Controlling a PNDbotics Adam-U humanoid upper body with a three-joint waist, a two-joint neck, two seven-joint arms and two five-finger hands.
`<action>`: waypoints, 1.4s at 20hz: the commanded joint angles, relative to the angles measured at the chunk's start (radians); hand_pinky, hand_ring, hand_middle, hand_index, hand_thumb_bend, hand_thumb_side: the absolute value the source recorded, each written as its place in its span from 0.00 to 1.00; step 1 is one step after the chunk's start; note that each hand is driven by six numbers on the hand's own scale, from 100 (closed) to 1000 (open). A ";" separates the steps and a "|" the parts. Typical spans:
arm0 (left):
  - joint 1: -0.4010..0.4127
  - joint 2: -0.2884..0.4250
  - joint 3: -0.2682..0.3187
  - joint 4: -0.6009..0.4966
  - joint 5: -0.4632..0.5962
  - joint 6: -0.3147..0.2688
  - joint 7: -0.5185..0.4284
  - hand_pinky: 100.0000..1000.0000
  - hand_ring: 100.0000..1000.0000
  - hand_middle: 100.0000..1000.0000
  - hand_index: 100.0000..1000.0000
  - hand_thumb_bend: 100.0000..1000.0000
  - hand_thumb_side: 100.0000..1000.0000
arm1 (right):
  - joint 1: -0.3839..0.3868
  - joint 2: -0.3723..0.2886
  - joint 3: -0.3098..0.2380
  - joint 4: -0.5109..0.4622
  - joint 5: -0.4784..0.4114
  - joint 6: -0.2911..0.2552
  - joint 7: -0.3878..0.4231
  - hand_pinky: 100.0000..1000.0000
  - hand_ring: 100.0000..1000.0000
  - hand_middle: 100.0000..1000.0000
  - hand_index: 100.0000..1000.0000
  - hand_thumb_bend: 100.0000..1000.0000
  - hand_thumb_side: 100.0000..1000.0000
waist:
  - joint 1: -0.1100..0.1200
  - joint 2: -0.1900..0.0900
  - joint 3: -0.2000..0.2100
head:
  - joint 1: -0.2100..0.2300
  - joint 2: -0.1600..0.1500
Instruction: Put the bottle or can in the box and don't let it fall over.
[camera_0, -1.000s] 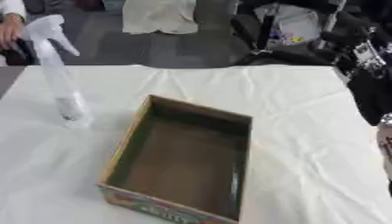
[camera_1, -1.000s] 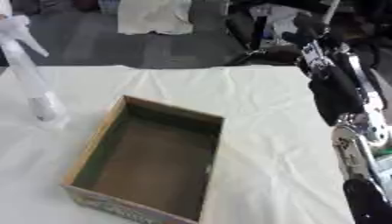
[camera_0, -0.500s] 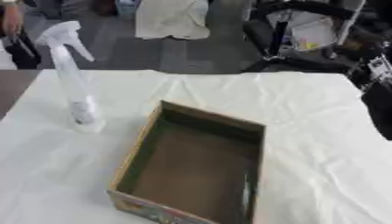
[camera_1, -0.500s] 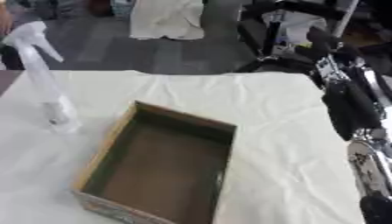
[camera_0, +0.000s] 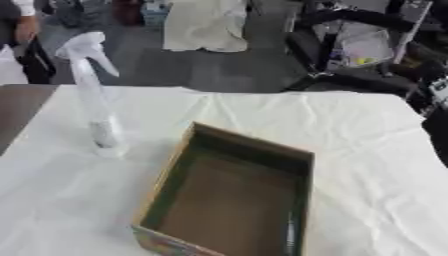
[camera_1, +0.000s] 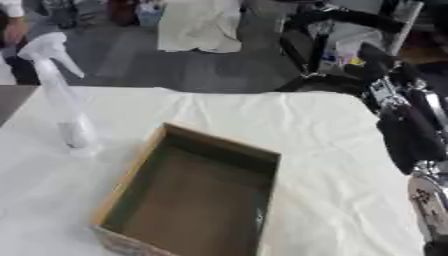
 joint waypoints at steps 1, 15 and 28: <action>-0.028 0.011 0.005 0.004 -0.004 -0.003 -0.018 0.71 0.69 0.80 0.82 0.16 0.64 | -0.008 -0.028 -0.006 -0.006 0.007 -0.001 0.005 0.80 0.88 0.97 0.76 0.07 0.37 | 0.002 -0.015 -0.001 | 0.003 -0.017; -0.090 -0.044 -0.034 0.043 -0.039 -0.015 -0.051 0.74 0.73 0.83 0.83 0.21 0.60 | -0.015 -0.027 -0.004 -0.004 0.007 0.001 0.012 0.80 0.88 0.97 0.76 0.05 0.38 | 0.000 0.000 -0.010 | 0.004 -0.044; -0.135 -0.078 -0.019 0.110 -0.089 -0.025 -0.006 0.77 0.79 0.87 0.83 0.21 0.61 | -0.021 -0.030 -0.004 0.002 0.009 -0.001 0.026 0.80 0.87 0.97 0.76 0.05 0.39 | -0.002 0.014 -0.014 | -0.009 -0.056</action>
